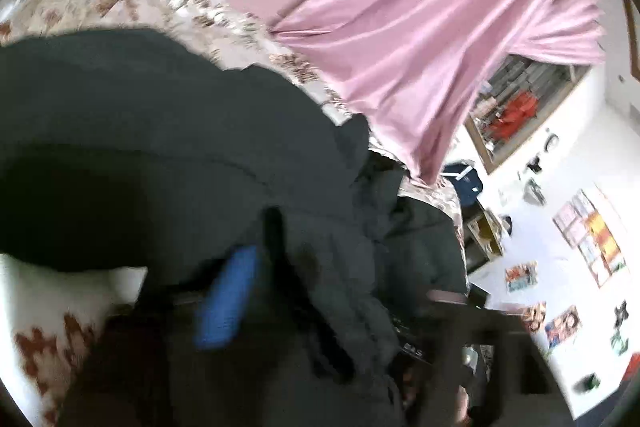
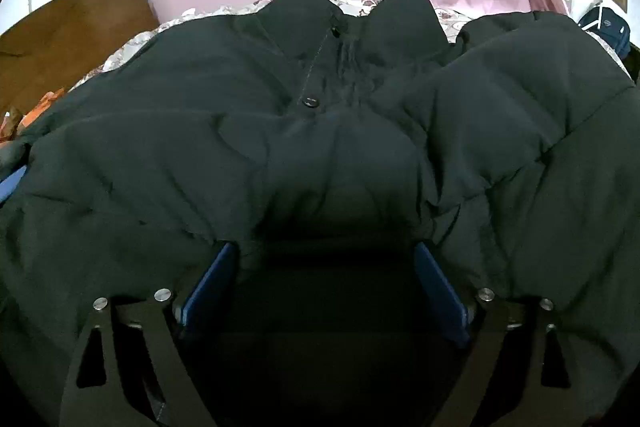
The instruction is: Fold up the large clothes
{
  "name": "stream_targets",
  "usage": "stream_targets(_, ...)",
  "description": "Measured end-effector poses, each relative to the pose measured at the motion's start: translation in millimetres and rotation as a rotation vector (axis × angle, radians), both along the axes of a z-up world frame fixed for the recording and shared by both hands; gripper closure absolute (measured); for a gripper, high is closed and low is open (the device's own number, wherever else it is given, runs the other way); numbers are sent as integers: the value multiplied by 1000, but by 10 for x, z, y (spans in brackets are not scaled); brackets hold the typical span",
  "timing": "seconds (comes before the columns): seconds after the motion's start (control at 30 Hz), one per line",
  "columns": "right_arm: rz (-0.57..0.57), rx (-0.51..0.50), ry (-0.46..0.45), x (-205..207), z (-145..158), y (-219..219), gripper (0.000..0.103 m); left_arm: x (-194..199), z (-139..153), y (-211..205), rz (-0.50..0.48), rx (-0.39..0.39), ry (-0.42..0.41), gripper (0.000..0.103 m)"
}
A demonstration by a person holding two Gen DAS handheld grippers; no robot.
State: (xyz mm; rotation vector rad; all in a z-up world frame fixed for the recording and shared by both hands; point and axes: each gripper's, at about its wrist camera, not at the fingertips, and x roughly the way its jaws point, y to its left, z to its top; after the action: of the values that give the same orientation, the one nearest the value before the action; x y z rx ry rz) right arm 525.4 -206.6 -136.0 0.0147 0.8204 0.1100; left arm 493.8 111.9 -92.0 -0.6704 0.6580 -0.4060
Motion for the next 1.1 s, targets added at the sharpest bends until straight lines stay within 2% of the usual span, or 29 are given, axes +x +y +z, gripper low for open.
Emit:
stream_targets(0.03,1,3,-2,-5,-2,-10,13,-58,49,11,11,13,-5,0)
stream_targets(0.1,3,9,-6,-43,5,-60,13,-160,132,72,41,25,33,0)
stream_targets(0.23,4,11,-11,-111,9,-46,10,-360,141,432,126,-52,134,0)
stream_targets(0.3,4,8,-11,-142,10,-51,9,-527,116,727,218,-95,163,0)
stream_targets(0.4,4,1,-11,-154,12,-37,8,-794,19,1242,420,-146,204,0)
stream_targets(0.5,-6,-13,-14,-192,25,-21,7,-996,-196,1776,629,-266,232,0)
stream_targets(0.53,-9,-24,-17,-210,31,-4,7,-1029,-265,1875,655,-311,233,0)
stream_targets(0.6,-16,-45,-23,-226,48,19,4,-1108,-474,2101,694,-423,254,0)
stream_targets(0.67,-43,-79,-24,-237,92,50,4,-1152,-616,2231,712,-488,280,0)
stream_targets(0.73,-73,-89,-19,-248,170,102,4,-1114,-690,2324,684,-547,290,0)
stream_targets(0.93,-25,77,-17,-248,476,522,3,-1051,-864,2508,743,-619,267,0)
stream_targets(1.0,15,107,-22,-189,581,773,3,-1040,-928,2564,772,-607,292,1)
stream_targets(1.07,60,89,-35,-98,665,1067,3,-1102,-1010,2611,830,-601,313,15)
stream_targets(1.1,73,71,-42,-61,682,1164,3,-1110,-1057,2627,842,-605,320,18)
